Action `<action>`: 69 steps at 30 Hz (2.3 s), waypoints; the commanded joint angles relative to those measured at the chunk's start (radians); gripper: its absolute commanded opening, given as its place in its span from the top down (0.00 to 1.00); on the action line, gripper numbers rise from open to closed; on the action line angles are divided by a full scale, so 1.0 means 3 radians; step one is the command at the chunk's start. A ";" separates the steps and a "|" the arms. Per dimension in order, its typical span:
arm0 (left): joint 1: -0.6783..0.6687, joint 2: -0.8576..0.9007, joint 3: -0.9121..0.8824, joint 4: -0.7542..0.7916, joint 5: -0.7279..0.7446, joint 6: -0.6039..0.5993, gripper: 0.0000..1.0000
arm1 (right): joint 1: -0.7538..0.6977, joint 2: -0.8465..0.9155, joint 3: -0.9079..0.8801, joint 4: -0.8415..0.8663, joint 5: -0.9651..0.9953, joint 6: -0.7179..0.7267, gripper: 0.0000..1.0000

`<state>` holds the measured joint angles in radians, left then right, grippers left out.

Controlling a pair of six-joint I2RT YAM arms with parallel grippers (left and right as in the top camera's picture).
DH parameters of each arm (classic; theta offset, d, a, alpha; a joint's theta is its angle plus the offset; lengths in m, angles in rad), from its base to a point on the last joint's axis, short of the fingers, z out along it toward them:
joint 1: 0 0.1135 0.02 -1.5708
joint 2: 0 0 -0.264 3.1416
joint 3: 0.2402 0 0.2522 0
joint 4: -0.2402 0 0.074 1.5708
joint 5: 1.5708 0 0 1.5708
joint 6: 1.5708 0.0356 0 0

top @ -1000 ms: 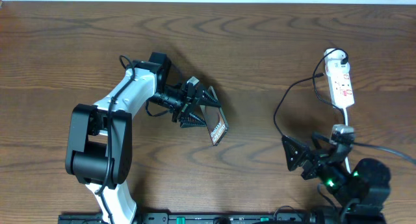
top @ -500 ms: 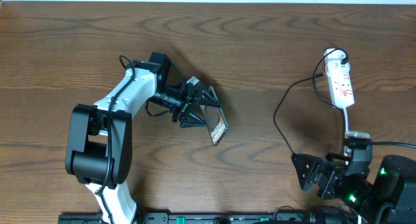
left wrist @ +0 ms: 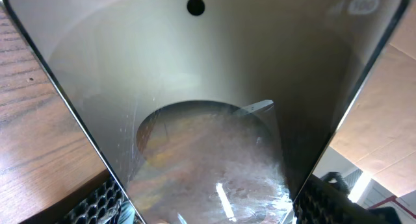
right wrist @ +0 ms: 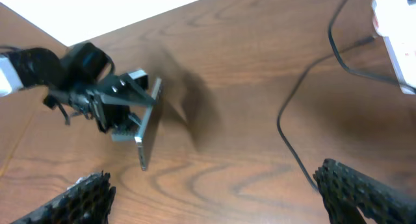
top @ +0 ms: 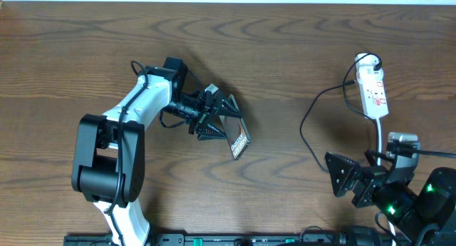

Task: Plug charger to phone and switch on socket
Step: 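Move the right gripper toward the phone held by the left gripper, then grasp the phone edge with the right gripper, open the left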

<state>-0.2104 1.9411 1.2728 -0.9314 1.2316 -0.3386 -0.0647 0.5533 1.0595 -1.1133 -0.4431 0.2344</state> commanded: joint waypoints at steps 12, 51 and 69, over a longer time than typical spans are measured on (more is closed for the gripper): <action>0.0015 -0.0120 0.0104 -0.0009 0.0173 0.0055 0.41 | 0.0404 0.0406 -0.0313 0.0393 -0.0112 0.0141 0.01; 0.0015 -0.0118 0.0104 -0.0010 0.0173 0.0055 0.42 | 0.3407 0.2534 -0.0659 0.2523 0.2506 0.1560 0.45; 0.0015 -0.0120 0.0104 -0.0009 0.0173 0.0055 0.42 | 0.3407 0.2536 -0.0659 0.2374 0.2462 0.1637 0.67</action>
<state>-0.2104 1.9411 1.2728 -0.9314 1.2320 -0.3389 0.9485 1.3174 0.8677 -0.3958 0.2874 0.7029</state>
